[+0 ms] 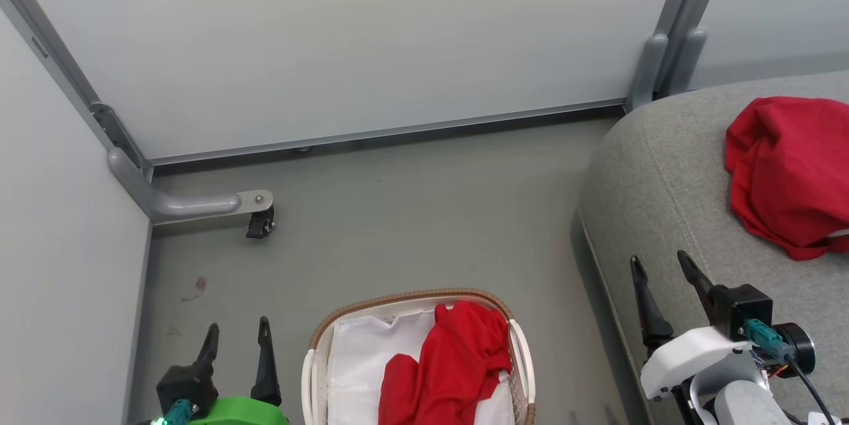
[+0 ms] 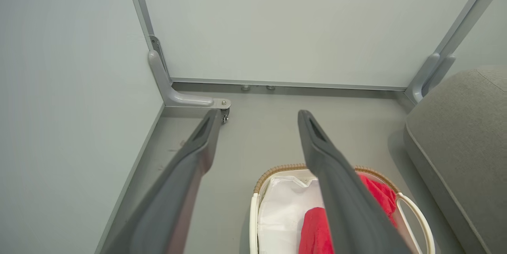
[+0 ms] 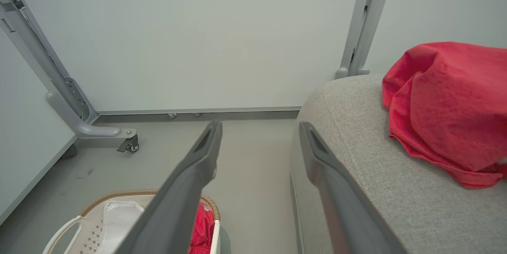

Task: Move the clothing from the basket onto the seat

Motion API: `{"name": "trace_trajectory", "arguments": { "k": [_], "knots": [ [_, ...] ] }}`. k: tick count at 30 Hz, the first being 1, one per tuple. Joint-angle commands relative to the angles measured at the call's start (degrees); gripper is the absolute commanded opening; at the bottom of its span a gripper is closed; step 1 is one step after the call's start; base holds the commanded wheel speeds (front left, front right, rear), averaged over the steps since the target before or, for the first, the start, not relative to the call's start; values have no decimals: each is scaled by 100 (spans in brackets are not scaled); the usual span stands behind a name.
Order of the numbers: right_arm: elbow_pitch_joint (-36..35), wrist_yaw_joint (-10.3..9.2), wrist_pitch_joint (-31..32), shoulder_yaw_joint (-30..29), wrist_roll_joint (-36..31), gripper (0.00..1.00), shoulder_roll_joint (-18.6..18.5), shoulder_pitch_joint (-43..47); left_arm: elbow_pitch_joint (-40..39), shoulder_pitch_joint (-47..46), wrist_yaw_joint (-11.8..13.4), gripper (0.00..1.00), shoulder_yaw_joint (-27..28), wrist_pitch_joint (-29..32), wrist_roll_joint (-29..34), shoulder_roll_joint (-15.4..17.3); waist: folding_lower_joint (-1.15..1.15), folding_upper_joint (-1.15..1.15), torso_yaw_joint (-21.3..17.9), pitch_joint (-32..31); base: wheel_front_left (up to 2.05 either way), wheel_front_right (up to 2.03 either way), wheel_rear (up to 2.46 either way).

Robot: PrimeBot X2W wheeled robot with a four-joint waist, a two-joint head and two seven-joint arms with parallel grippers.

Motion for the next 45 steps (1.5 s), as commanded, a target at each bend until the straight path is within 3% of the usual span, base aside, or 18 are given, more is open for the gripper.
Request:
{"name": "trace_trajectory", "arguments": {
  "k": [1, 7, 19, 31, 45],
  "knots": [
    [3, -8, -3, 14, 63, 100, -19, 49, -14, 78, 10, 100, -23, 1, -34, 18, 0, 0, -16, 9, 0, 0, 0],
    [-62, -8, -2, 74, 117, 100, -18, -107, 12, -124, -59, 100, -173, 1, -96, 18, 0, 0, -107, 201, 0, 0, 0],
    [-673, -8, -2, 384, 235, 100, -18, -1016, 500, -1303, -309, 100, -751, 1, -526, 19, 0, 0, -572, 1594, 0, 0, 0],
    [-1530, -8, -2, 767, 555, 100, -13, -1974, 1708, -3029, -503, 100, -1252, -1, -487, 27, 0, 0, -1107, 3147, 0, 0, 0],
    [-2010, -8, -2, 930, 974, 100, -14, -2463, 3216, -3972, -639, 100, -1577, -1, -372, 67, 0, 0, -1532, 4180, 0, 0, 0]
  ]
}}
